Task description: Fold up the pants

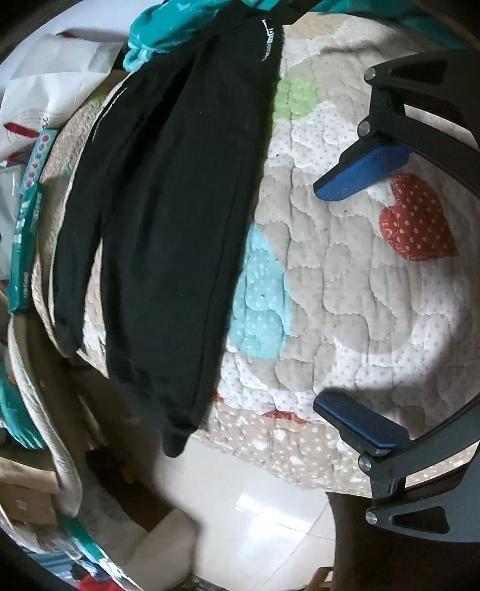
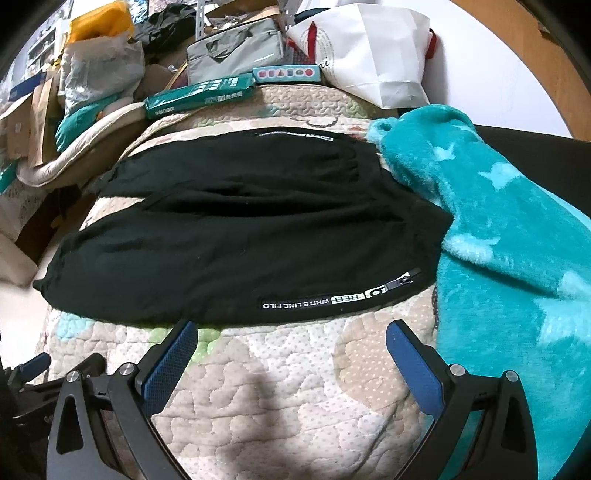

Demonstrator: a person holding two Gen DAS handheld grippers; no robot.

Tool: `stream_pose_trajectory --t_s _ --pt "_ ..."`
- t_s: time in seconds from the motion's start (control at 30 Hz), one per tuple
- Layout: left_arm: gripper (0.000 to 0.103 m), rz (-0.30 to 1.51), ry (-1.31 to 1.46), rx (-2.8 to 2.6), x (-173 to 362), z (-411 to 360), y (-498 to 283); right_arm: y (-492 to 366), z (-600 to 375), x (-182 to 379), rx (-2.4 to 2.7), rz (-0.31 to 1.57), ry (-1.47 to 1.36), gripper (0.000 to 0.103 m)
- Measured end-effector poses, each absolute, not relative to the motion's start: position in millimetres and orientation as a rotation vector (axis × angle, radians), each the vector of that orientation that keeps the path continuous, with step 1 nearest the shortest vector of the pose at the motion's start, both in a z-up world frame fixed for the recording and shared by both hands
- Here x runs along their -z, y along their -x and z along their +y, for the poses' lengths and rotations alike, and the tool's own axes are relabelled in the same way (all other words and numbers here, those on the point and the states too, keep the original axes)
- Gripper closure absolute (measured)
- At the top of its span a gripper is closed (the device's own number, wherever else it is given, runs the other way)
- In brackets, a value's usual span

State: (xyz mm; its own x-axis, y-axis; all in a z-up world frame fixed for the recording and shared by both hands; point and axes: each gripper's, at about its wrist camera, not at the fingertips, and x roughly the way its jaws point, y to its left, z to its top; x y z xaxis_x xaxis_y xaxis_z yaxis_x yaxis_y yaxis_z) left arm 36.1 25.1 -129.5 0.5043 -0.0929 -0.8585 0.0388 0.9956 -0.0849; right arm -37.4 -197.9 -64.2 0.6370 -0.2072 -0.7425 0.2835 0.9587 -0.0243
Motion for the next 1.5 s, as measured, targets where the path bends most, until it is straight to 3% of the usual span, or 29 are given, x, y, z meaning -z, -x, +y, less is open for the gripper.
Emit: stream_pose_trajectory --t_s 0.2,0.3,0.33,0.63,0.73,0.83,1.0,1.3,1.5 --pt "0.000 1.037 0.045 0.098 123.3 24.3 -28.1 38.9 -191.6 62.3 0.272 0.823 -0.071 0.000" --pt "0.019 1.010 0.052 0.082 102.0 27.9 -25.1 41.6 -187.7 55.5 0.272 0.791 -0.059 0.000" --pt "0.020 0.986 0.055 0.092 90.4 29.1 -23.1 41.9 -186.8 51.3 0.265 0.781 -0.055 0.000" --pt "0.018 0.567 0.029 0.186 -99.8 44.6 -0.7 54.6 -189.4 -73.7 0.130 0.462 -0.041 0.000" --pt "0.012 0.555 -0.021 0.220 -140.5 42.9 -27.3 42.4 -198.6 -117.6 0.072 0.407 -0.002 0.000" --pt "0.011 0.601 -0.045 0.245 -152.9 41.7 -70.3 17.2 -219.4 -150.8 0.017 0.409 -0.006 0.000" --pt "0.011 0.732 -0.089 0.224 -128.8 45.6 -169.5 -54.3 -247.2 -151.1 -0.032 0.553 -0.010 0.000" --pt "0.017 1.010 0.146 0.201 -0.5 67.6 -336.5 -221.3 -289.8 -56.1 -0.099 0.866 0.008 0.009" --pt "0.017 1.069 0.202 0.187 61.5 69.4 -414.2 -306.4 -294.7 2.7 -0.184 0.995 0.030 0.012"
